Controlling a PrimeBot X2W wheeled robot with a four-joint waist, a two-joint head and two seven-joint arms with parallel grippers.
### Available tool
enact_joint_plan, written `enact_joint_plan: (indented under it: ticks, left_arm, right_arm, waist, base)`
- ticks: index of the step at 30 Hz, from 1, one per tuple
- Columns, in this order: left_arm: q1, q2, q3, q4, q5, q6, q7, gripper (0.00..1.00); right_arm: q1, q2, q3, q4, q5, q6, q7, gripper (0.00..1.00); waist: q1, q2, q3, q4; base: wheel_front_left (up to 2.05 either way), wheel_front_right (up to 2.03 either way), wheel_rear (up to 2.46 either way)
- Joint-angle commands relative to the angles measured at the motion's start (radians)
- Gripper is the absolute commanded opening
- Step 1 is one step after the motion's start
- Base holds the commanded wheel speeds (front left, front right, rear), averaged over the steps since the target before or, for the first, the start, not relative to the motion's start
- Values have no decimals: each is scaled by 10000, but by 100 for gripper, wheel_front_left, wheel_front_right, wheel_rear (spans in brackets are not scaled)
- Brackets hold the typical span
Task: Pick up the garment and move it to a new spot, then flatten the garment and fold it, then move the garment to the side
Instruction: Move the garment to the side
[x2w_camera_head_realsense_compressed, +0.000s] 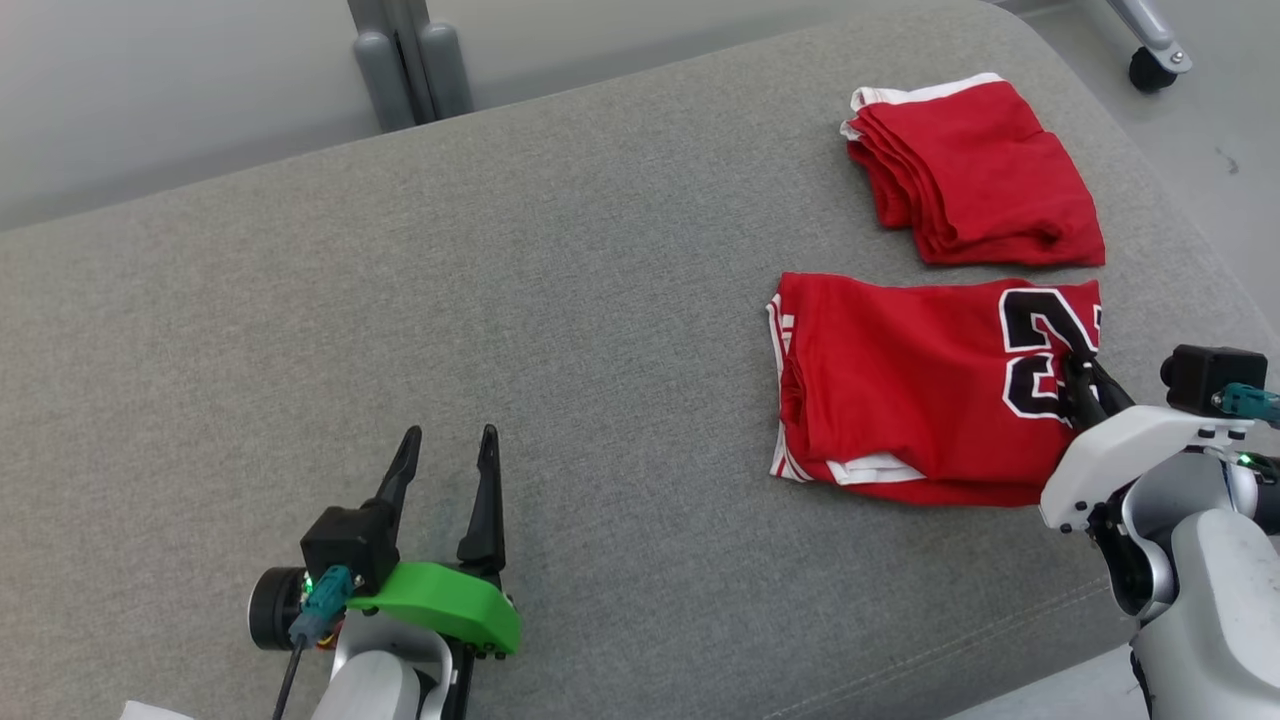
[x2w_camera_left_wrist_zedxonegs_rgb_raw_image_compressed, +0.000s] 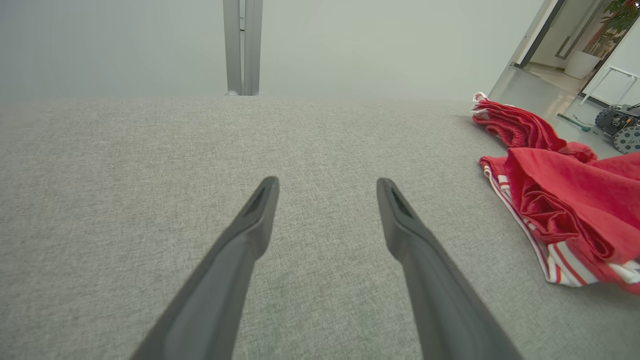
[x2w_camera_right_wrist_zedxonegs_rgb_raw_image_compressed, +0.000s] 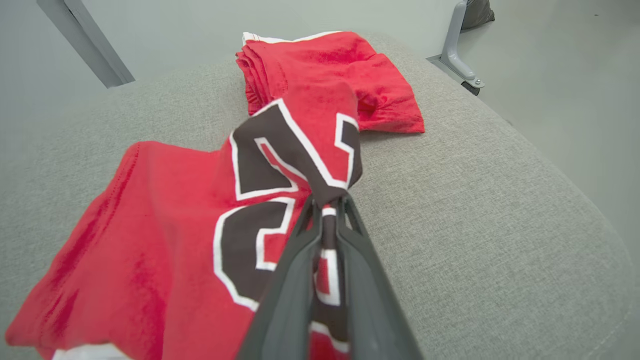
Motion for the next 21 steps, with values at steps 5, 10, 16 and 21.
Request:
enact_joint_plan:
  ticks: [5,10,16,21]
  left_arm:
    - [-25,50,57,74,-9,35,-1,100]
    - [49,42,43,41,-109,58,0,100]
    - [146,33,-11,0,-230,102,0,100]
    - [137,28,-46,-71,-294,153,-1,100]
  right_arm:
    - [-620,-125,128,238,-174,-9,-136,0]
    - [-1473,-303,112,427,-300,-9,-17,0]
    - [-2624,-531,-166,841,-458,-9,177,0]
    - [-3401,-737,-435,1301,-762,-9,321,0]
  waist:
    - [0,0,-146,458]
    - [0,0,-287,1042]
    - [0,0,-363,1700]
    - [0,0,-283,2116]
  base:
    - [0,0,0]
    - [0,0,0]
    - [0,0,0]
    - [0,0,0]
